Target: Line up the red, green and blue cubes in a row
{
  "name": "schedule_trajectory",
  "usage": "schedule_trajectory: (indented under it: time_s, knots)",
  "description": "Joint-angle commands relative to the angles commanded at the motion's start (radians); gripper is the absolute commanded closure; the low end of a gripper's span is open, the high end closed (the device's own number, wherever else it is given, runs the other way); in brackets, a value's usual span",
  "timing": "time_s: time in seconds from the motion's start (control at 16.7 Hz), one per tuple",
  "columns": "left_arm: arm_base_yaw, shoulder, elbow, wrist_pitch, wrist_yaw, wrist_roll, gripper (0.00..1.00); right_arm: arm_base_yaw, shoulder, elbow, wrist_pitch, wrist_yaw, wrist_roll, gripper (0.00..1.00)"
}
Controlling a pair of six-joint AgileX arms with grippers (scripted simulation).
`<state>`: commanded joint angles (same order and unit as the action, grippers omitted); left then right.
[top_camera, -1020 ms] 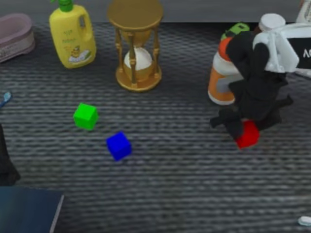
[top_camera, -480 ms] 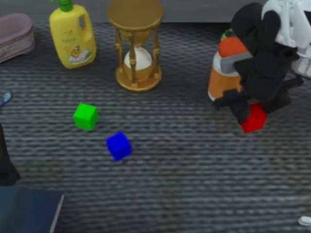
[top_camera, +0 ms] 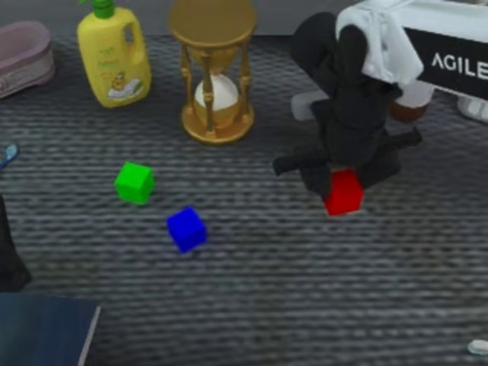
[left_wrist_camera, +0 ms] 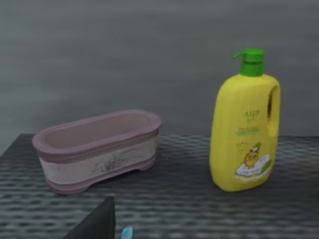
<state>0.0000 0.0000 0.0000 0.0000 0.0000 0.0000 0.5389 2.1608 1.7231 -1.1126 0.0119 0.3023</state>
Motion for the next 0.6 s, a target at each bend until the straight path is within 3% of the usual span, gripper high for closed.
schedule_trajectory:
  time_s: [0.42,0.6]
  knots:
    - [0.0,0.0,0.0,0.0,0.0,0.0,0.0,0.333,0.125,0.237,-0.127,0.013,0.531,1.0]
    - [0.0,0.0,0.0,0.0,0.0,0.0,0.0,0.435,0.149,0.306,-0.158,0.018,0.67,1.0]
